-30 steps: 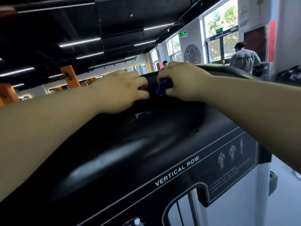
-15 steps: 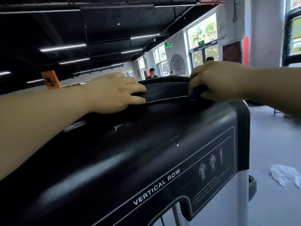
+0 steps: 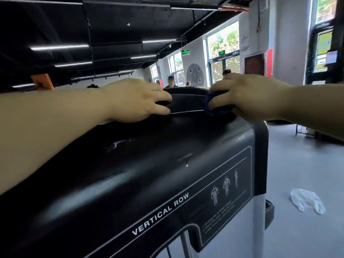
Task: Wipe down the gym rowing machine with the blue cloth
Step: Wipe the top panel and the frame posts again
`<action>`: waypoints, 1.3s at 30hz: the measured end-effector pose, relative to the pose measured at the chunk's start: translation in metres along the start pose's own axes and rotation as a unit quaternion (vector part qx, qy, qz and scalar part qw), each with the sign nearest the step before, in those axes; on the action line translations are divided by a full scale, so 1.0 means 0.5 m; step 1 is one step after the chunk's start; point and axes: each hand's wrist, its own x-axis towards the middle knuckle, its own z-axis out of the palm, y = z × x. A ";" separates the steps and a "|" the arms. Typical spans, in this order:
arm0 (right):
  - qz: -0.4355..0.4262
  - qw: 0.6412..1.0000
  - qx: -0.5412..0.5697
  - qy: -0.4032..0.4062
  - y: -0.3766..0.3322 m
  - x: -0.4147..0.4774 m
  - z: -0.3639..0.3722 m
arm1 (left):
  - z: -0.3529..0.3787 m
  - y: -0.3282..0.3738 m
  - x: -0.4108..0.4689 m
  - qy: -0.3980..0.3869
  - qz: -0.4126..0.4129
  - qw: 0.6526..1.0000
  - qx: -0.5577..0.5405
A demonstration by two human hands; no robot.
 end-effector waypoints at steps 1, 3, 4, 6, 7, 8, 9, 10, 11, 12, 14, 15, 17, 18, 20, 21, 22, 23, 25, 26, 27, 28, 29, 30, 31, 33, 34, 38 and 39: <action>0.003 1.000 0.007 0.005 -0.009 0.020 0.000 | -0.003 0.000 0.006 -0.003 0.004 1.000 0.001; 0.010 0.999 0.028 0.027 -0.032 0.061 0.009 | -0.009 0.000 0.020 -0.012 0.007 1.000 0.006; 0.016 0.999 0.035 0.032 -0.042 0.072 0.013 | -0.010 0.002 0.025 -0.012 0.007 1.000 0.009; 0.020 0.999 0.030 0.031 -0.045 0.056 0.018 | -0.007 0.008 0.033 -0.002 0.010 1.000 0.021; 0.021 0.999 0.024 0.026 -0.039 0.030 0.016 | -0.004 0.011 0.036 0.005 0.012 1.000 0.025; 0.029 0.999 0.021 0.017 -0.031 -0.001 0.014 | -0.002 0.012 0.038 0.013 0.014 0.999 0.029; 0.042 0.999 0.019 0.008 -0.024 -0.035 0.012 | -0.002 0.014 0.040 0.018 0.016 0.999 0.029; 0.057 0.998 0.021 0.001 -0.022 -0.066 0.011 | -0.004 0.017 0.041 0.018 0.016 0.999 0.026; 0.074 0.997 0.026 0.001 -0.023 -0.085 0.011 | -0.008 0.020 0.040 0.015 0.013 1.000 0.021; 0.090 0.995 0.037 0.000 -0.028 -0.088 0.011 | -0.014 0.022 0.036 0.013 0.012 1.000 0.018; 0.127 0.989 0.079 0.018 -0.057 -0.051 0.005 | -0.029 0.024 0.024 0.001 0.005 1.000 0.014; 0.149 0.983 0.107 0.029 -0.082 -0.019 -0.001 | -0.036 0.023 0.015 -0.008 -0.007 1.000 0.009; 0.184 0.969 0.158 0.036 -0.137 0.041 -0.016 | -0.048 0.022 -0.010 -0.018 -0.057 0.998 -0.014; 0.186 0.964 0.187 0.039 -0.164 0.061 -0.024 | -0.053 0.025 -0.024 -0.027 -0.096 0.994 -0.034; 0.182 0.950 0.250 0.046 -0.190 0.062 -0.040 | -0.069 0.036 -0.052 -0.054 -0.180 0.979 -0.082; 0.190 0.941 0.277 0.044 -0.187 0.049 -0.044 | -0.077 0.044 -0.068 -0.071 -0.218 0.967 -0.111; 0.216 0.933 0.285 0.037 -0.175 0.032 -0.047 | -0.088 0.053 -0.085 -0.083 -0.248 0.955 -0.143; 0.268 0.923 0.276 0.029 -0.157 0.017 -0.046 | -0.099 0.064 -0.100 -0.090 -0.272 0.943 -0.170; 0.390 0.890 0.237 -0.002 -0.140 0.016 -0.039 | -0.125 0.087 -0.141 -0.094 -0.317 0.922 -0.202; 0.415 0.886 0.207 -0.025 -0.151 0.038 -0.038 | -0.136 0.098 -0.166 -0.092 -0.343 0.911 -0.211; 0.407 0.893 0.185 -0.048 -0.172 0.070 -0.042 | -0.148 0.109 -0.191 -0.093 -0.367 0.900 -0.215; 0.380 0.903 0.195 -0.055 -0.200 0.105 -0.047 | -0.160 0.120 -0.215 -0.104 -0.383 0.892 -0.217; 0.338 0.910 0.236 -0.048 -0.230 0.139 -0.057 | -0.172 0.132 -0.236 -0.123 -0.390 0.887 -0.216; 0.292 0.910 0.293 -0.038 -0.259 0.167 -0.073 | -0.182 0.144 -0.257 -0.144 -0.390 0.884 -0.212; 0.252 0.906 0.338 -0.036 -0.280 0.186 -0.086 | -0.190 0.156 -0.275 -0.160 -0.391 0.883 -0.205; 0.217 0.900 0.374 -0.048 -0.290 0.197 -0.102 | -0.208 0.177 -0.303 -0.166 -0.410 0.875 -0.196; 0.231 0.898 0.371 -0.058 -0.281 0.197 -0.101 | -0.217 0.186 -0.315 -0.159 -0.426 0.869 -0.195; 0.302 0.905 0.285 -0.090 -0.262 0.218 -0.081 | -0.251 0.210 -0.353 -0.164 -0.470 0.846 -0.191; 0.282 0.898 0.327 -0.083 -0.281 0.232 -0.086 | -0.259 0.216 -0.362 -0.168 -0.488 0.832 -0.203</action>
